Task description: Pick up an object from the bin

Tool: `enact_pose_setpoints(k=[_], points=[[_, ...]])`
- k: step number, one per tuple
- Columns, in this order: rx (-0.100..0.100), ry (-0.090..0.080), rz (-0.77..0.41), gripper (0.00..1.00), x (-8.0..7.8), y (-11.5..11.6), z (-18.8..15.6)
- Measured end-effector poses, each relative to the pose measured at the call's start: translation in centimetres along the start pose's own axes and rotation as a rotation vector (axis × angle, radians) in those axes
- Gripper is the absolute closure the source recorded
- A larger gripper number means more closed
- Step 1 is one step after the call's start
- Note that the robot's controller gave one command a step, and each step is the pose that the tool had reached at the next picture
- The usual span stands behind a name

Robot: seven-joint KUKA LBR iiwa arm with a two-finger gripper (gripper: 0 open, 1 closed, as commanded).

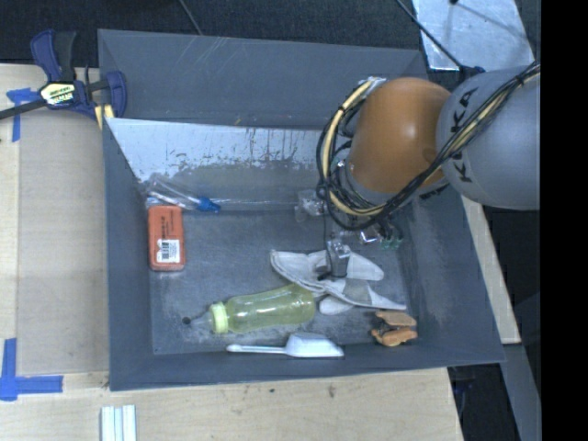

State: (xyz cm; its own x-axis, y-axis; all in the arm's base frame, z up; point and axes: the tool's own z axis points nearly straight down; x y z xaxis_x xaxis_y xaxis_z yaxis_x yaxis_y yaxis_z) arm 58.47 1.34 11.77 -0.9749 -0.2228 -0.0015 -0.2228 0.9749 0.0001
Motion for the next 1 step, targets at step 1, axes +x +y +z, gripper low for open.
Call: enact_pose_setpoints(k=[1], points=[[0.000,0.000,0.026,0.00,0.11,-0.46,0.01]])
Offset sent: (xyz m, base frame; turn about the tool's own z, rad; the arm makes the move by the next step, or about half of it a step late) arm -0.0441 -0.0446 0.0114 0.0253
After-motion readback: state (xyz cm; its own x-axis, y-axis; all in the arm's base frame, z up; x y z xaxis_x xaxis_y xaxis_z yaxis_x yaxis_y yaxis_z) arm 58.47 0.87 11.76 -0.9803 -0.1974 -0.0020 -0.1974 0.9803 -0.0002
